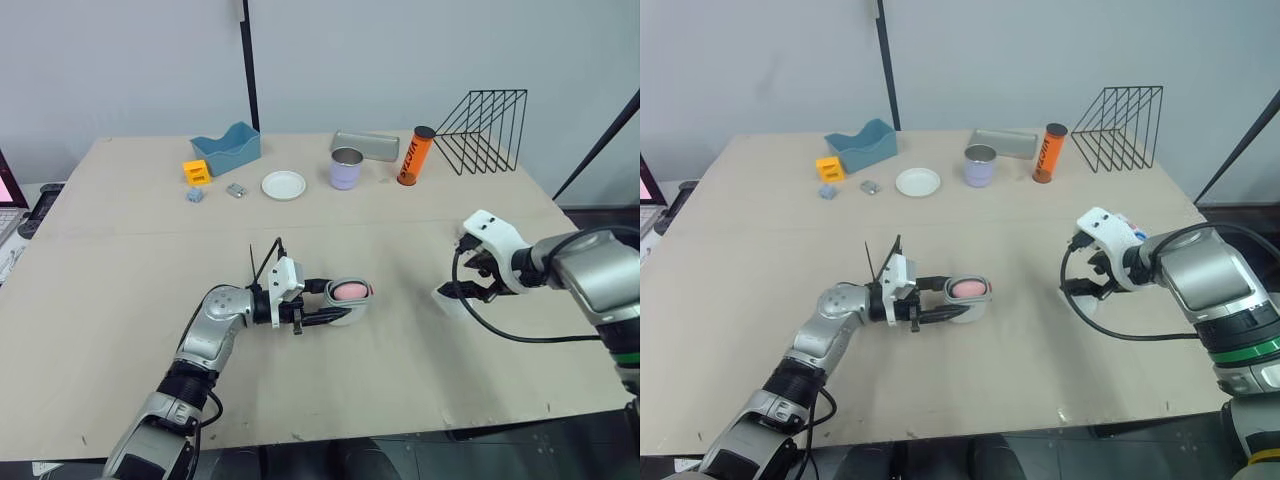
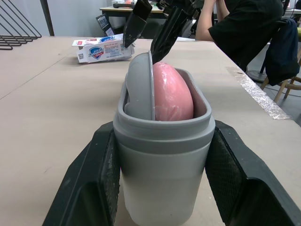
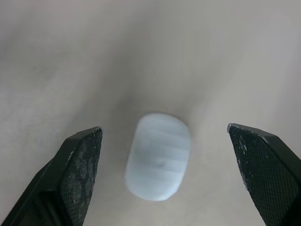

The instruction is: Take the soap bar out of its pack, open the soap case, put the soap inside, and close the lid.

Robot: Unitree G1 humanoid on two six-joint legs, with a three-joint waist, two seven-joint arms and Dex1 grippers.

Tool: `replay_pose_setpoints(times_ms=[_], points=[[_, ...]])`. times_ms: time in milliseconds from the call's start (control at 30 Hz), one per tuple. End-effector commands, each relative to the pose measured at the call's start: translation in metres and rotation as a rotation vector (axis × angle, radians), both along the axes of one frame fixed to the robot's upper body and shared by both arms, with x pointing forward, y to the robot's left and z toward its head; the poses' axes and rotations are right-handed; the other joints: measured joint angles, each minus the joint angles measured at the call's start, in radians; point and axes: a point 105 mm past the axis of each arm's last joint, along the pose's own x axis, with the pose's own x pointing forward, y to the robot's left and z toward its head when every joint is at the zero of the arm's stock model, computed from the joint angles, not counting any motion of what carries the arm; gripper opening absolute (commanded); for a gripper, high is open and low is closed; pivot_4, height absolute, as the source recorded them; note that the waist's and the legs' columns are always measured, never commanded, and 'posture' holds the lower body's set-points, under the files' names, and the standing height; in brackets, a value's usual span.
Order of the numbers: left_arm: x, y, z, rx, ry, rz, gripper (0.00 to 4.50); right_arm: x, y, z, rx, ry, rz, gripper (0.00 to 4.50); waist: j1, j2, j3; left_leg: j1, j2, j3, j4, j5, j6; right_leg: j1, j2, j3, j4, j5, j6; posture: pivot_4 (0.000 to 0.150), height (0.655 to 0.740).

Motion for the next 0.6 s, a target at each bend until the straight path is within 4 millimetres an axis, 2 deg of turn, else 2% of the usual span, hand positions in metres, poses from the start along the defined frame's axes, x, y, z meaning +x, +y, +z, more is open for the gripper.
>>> replay_pose_setpoints(times_ms=[33,433,600], points=[[0.0,-0.003,0.012,-0.027,-0.043,0.001,1.99,0.002,-0.002,0.002,-0.019,-0.012,0.027,4.4,0.0,0.0,0.0,0.0,0.0,0.0,0.0,0.0,0.0,0.0,0.0,0.0,0.0,0.0,0.0,0.15,0.7393],[-0.001,0.0,0.006,-0.011,-0.008,0.006,1.99,0.01,-0.01,-0.029,-0.044,0.066,0.045,4.4,0.0,0.001,0.0,0.0,0.0,0.0,0.0,0.0,0.0,0.0,0.0,0.0,0.0,0.0,0.0,0.15,0.7393],[-0.002,0.002,0.002,0.008,0.01,-0.001,1.99,0.012,-0.011,-0.031,-0.039,0.07,0.042,4.4,0.0,0.001,-0.001,0.0,0.0,0.0,0.0,0.0,0.0,0.0,0.001,0.0,0.0,0.0,0.0,0.15,0.7393]])
